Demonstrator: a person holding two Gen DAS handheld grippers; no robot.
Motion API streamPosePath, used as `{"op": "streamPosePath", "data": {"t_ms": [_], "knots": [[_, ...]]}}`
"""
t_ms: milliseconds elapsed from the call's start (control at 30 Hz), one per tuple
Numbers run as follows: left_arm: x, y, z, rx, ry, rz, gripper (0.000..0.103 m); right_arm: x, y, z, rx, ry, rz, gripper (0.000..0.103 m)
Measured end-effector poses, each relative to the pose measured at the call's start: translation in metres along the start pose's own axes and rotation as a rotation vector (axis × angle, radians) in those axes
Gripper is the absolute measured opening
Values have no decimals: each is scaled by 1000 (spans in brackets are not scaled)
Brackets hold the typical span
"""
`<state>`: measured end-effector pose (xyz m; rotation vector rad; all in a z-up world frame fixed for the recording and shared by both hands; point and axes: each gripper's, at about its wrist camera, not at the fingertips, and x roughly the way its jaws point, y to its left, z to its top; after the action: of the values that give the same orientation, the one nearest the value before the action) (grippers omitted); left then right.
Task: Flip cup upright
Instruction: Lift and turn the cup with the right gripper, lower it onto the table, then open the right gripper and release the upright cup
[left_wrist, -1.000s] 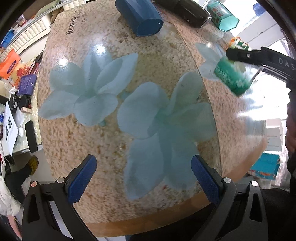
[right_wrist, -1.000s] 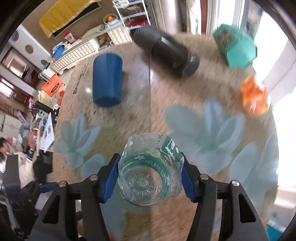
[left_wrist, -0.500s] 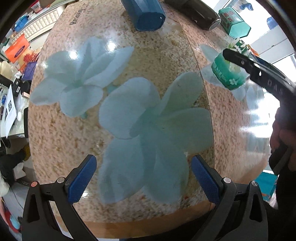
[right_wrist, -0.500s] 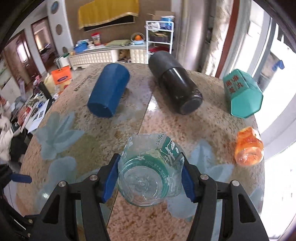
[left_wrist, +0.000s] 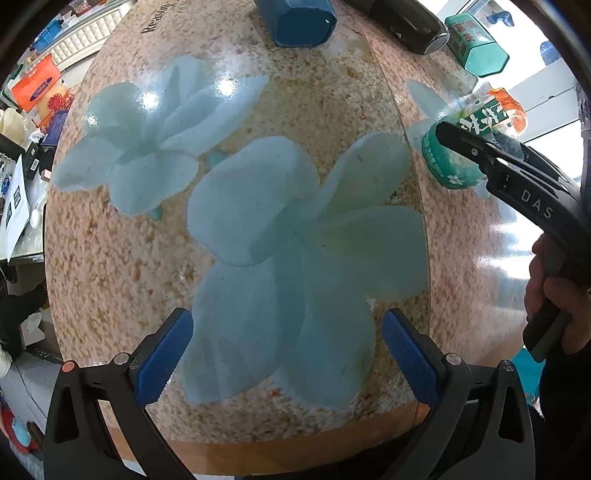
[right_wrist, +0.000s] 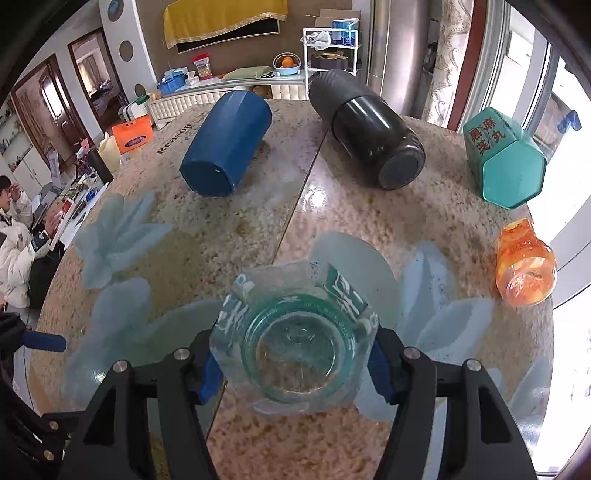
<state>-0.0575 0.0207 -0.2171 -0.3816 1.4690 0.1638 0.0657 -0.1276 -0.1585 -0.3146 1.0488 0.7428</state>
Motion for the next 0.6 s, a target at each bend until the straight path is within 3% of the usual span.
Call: {"op": "streamPosePath", "data": {"t_ms": [100,200,400,600], "knots": [[-2,9,-5,4,5,-9,103,1,-1,2,36,20,-15,93],[-2,14,-6,8,9,-19,103,-10,2,3,31,-1,-33,103],[-12,10,4,32,-18,-28,103,-43,0,7,61,-44,2,103],[-44,1,23,64,-107,-18,103,-87,-6,12,79,-84,-14,103]]}}
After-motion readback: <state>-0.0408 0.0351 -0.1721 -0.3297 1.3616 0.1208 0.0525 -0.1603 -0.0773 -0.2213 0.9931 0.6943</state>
